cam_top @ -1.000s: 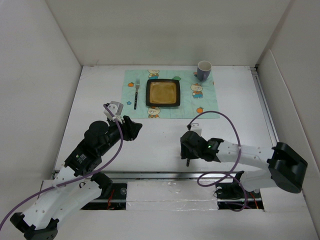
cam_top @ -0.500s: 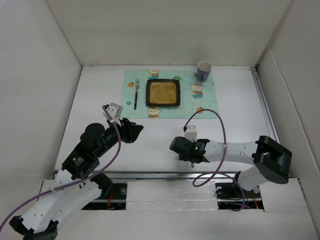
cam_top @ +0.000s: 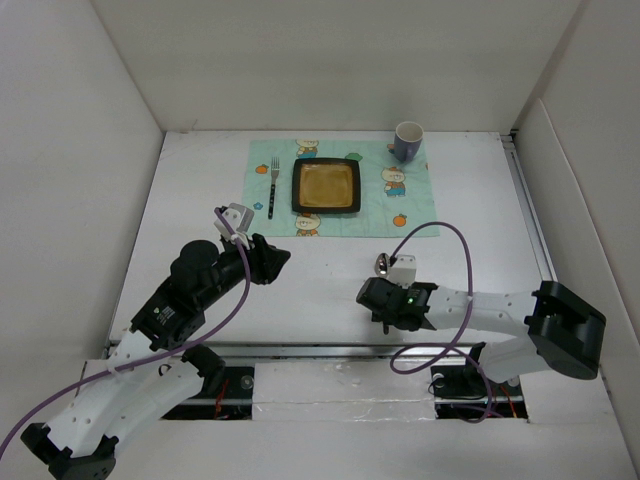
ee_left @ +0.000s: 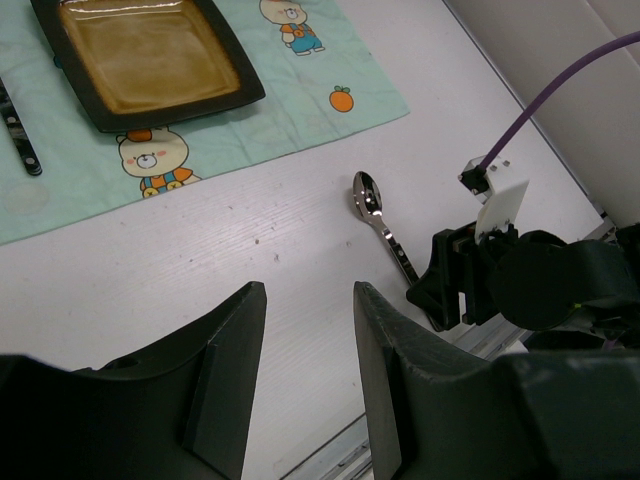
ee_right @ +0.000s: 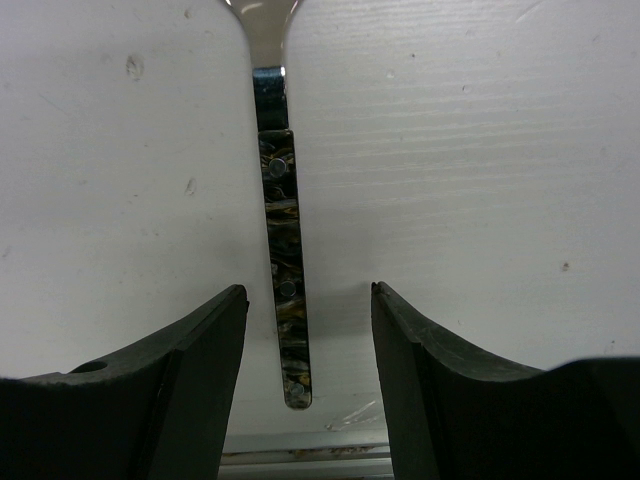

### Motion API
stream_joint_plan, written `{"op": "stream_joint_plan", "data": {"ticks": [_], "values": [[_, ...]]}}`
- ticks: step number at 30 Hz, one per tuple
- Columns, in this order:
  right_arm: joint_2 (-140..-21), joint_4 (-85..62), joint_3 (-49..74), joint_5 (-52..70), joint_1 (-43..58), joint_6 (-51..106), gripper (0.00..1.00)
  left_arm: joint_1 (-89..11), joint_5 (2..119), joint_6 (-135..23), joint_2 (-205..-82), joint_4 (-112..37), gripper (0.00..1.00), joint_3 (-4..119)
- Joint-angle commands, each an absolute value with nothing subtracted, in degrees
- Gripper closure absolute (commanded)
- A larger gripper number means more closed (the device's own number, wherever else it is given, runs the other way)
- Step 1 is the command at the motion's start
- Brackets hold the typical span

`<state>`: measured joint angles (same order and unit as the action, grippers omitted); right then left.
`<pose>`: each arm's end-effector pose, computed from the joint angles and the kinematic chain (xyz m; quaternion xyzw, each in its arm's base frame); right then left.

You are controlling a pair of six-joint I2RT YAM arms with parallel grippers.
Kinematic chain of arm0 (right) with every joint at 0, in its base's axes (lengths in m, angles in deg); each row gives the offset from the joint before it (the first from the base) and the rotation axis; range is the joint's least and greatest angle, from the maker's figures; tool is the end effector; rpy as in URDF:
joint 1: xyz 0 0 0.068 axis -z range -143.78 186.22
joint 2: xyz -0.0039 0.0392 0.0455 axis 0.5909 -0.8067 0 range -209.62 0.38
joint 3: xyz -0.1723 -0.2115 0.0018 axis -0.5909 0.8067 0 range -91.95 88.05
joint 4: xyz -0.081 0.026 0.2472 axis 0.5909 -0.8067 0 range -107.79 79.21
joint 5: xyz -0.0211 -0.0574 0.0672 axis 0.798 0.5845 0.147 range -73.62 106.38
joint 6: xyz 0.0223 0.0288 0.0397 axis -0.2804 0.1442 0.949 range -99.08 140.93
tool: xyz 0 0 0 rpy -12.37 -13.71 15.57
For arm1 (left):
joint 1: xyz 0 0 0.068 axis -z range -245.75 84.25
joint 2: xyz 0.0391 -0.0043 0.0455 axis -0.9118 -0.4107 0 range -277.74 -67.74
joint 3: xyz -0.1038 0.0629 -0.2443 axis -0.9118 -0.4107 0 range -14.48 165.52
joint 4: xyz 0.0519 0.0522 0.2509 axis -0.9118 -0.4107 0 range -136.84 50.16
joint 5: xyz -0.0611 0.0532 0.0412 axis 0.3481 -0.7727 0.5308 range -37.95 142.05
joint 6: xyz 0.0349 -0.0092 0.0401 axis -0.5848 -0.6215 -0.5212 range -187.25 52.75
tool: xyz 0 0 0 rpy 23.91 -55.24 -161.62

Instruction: Set the dinner table for one person

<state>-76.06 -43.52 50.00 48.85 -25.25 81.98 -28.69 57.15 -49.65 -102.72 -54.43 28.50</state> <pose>0.1222 0.1852 0.1667 0.0424 0.9473 0.0054 0.3176 0.1151 -0.0910 0.3457 0.1552 0.7301 -0.3347 0.5752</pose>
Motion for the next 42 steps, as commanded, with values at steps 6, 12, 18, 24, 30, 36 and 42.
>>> {"op": "stream_joint_plan", "data": {"ticks": [6,12,18,24,30,36,42], "values": [[-83.8,-33.9,49.2,46.5,-24.6,81.3,0.64,-28.6,56.9,-50.5,-103.6,-52.2,0.63,28.6],[-82.5,-34.3,48.4,48.2,-24.6,80.1,1.0,-28.6,55.7,-50.4,-103.9,-52.4,0.64,28.6],[-75.0,-39.5,37.7,52.7,-18.1,65.7,1.0,-28.6,54.4,-50.5,-105.1,-52.7,0.65,29.0],[-81.1,-28.0,28.8,44.3,-3.8,47.0,1.0,-28.6,52.7,-50.0,-105.0,-53.1,0.65,28.9],[-95.0,-25.5,13.4,35.8,5.4,36.7,1.0,-28.6,49.8,-49.9,-104.7,-53.3,0.65,29.0],[-107.4,-25.6,3.5,30.5,11.2,34.2,1.0,-28.6,49.1,-49.9,-105.3,-53.5,0.65,29.1],[-116.7,-28.7,-6.1,28.6,14.3,32.4,1.0,-28.6,47.9,-50.0,-106.5,-53.9,0.65,29.3]]}}
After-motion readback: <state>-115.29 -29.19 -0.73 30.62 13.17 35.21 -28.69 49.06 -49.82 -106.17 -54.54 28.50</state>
